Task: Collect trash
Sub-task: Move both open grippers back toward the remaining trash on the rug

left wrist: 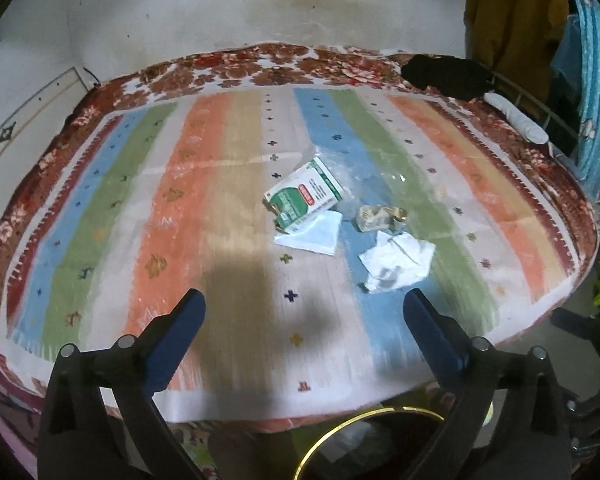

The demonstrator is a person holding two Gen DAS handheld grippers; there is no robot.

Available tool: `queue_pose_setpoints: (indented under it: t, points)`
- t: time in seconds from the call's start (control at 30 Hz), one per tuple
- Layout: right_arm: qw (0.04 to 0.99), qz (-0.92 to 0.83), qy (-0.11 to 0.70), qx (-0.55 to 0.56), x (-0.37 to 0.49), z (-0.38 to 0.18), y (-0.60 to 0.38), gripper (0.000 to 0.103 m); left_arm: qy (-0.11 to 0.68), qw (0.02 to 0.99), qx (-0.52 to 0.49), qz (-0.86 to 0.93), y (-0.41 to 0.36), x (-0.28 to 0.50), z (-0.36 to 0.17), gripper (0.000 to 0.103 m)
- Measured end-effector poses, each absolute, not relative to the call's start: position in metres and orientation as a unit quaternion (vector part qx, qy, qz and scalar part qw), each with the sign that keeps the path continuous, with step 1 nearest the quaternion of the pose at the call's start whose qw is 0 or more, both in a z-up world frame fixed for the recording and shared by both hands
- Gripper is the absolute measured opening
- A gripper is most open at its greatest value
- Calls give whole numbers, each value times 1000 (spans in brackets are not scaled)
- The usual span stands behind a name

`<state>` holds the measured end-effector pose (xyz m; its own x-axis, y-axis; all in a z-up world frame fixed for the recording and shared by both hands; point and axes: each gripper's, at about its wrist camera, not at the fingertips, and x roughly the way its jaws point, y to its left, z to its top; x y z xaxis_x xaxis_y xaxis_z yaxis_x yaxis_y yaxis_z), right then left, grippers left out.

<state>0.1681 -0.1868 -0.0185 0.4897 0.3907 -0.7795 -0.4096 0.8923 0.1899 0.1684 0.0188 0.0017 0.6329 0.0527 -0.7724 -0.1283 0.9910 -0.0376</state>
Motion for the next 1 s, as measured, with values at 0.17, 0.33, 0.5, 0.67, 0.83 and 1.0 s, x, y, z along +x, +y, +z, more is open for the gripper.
queue_pose_setpoints:
  t: [0.17, 0.33, 0.5, 0.67, 0.83, 1.0]
  points:
    - [865, 228, 446, -28, 184, -17, -181, 94, 430, 902, -18, 42, 15, 194, -7, 97]
    - [867, 225, 442, -39, 203, -17, -175, 94, 422, 906, 14, 31, 13, 215, -12, 97]
    - [866, 225, 443, -48, 227, -20, -168, 94, 423, 906, -7, 30, 28, 239, -21, 97]
    - [859, 226, 458, -38, 249, -27, -167, 94, 434, 900, -22, 23, 41, 257, -34, 97]
    - [850, 212, 482, -32, 275, -43, -164, 94, 443, 895, -43, 26, 54, 273, -45, 97]
    - [841, 213, 496, -39, 293, -57, -155, 94, 449, 892, -52, -13, 57, 289, -51, 97]
